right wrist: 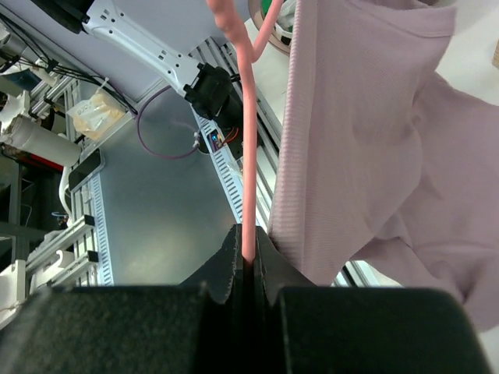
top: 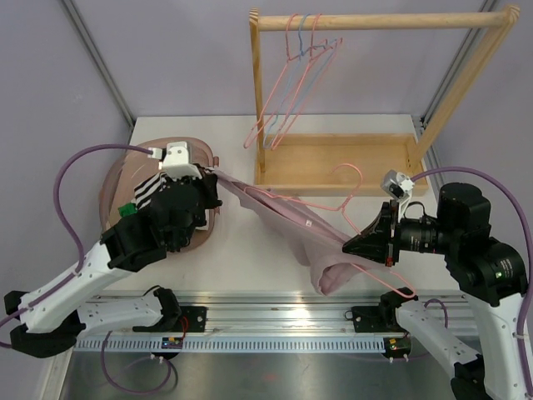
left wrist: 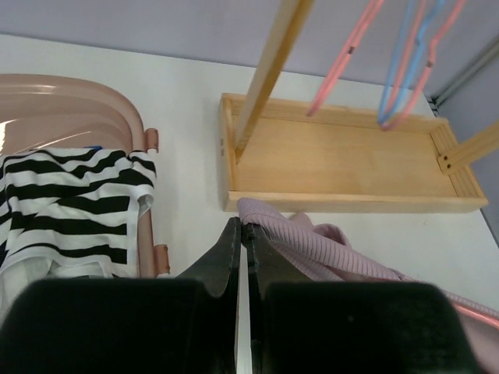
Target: Remove the tank top from the hanger
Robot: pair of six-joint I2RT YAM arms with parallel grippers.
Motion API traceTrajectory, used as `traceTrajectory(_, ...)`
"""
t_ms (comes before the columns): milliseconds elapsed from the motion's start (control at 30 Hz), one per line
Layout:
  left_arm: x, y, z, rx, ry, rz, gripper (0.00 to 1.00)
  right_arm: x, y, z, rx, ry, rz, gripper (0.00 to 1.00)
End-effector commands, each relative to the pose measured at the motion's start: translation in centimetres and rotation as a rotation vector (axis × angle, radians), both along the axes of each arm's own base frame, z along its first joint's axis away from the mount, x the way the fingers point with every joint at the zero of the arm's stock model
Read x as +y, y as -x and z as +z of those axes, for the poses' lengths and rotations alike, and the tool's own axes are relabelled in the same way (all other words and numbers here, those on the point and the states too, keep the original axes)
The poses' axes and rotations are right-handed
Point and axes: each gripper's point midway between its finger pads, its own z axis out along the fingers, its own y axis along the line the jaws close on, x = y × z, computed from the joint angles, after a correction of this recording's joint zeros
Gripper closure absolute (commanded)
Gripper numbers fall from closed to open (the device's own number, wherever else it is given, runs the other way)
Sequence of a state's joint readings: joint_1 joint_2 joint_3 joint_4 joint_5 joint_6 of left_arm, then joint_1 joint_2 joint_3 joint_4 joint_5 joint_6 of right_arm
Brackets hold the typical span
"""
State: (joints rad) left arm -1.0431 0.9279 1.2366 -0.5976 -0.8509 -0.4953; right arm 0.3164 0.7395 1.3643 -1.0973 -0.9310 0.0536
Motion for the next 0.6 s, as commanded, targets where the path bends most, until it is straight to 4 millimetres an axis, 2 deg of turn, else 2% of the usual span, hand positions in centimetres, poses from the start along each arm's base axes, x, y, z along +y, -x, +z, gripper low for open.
traceTrajectory(0,3.2,-0.7,-0.3,0.015,0.073,0.147,1.00,0.0,1.9,1.4,-0.095,-0.031,0.078,1.00)
traceTrajectory(67,3.1,-0.7,-0.2,0.019,0.076,0.127,1.00,0.0,1.9,2.0,-0.144,-0.044,0.075,1.00)
traceTrajectory(100,2.3,-0.5,-0.6,0.032,0.075,0.079,1.00,-0.1,1.4,1.9,-0.161,-0.042,0.053,1.00)
traceTrajectory(167,1.2,-0.1,-0.2,0.017,0.094,0.005,1.00,-0.1,1.0,3.1,-0.272,-0.084,0.029,1.00)
traceTrajectory(200,0.0,0.3,-0.3,0.025,0.105,-0.070,1.00,0.1,0.4,2.5,-0.259,-0.099,0.008,1.00)
traceTrajectory(233,-0.8,0.5,-0.7,0.025,0.111,-0.111,1.00,0.3,-0.2,3.9,-0.353,-0.143,0.001,1.00)
traceTrajectory(267,-1.3,0.8,-0.7,0.020,0.109,-0.153,1.00,0.2,0.3,4.6,-0.409,-0.179,-0.005,1.00)
traceTrajectory(300,-2.9,1.7,-1.0,0.033,0.113,-0.259,1.00,0.5,-0.5,3.8,-0.366,-0.208,-0.032,1.00)
traceTrajectory(333,-4.3,2.2,-1.1,0.022,0.124,-0.339,1.00,0.5,-0.9,5.9,-0.474,-0.277,-0.045,1.00)
traceTrajectory(367,-5.3,2.9,-1.2,0.006,0.113,-0.422,1.00,0.4,-0.6,6.7,-0.513,-0.327,-0.064,1.00)
traceTrajectory(400,-7.6,4.9,-1.4,0.010,0.129,-0.590,1.00,0.5,-2.1,6.1,-0.450,-0.377,-0.127,1.00)
traceTrajectory(433,-9.1,6.2,-0.5,-0.034,0.159,-0.692,1.00,0.2,-2.0,8.7,-0.561,-0.475,-0.137,1.00)
traceTrajectory(467,-10.2,7.4,-1.9,-0.031,0.137,-0.772,1.00,0.1,-1.9,9.3,-0.576,-0.530,-0.143,1.00)
traceTrajectory(500,-11.2,8.8,-2.1,-0.040,0.137,-0.852,1.00,0.1,-3.2,8.7,-0.518,-0.586,-0.184,1.00)
traceTrajectory(533,-12.5,10.8,-2.1,-0.059,0.144,-0.942,1.00,-0.2,-2.8,10.4,-0.590,-0.660,-0.184,1.00)
traceTrajectory(567,-13.2,11.7,-3.2,-0.054,0.120,-0.988,1.00,-0.3,-3.5,10.7,-0.590,-0.694,-0.204,1.00)
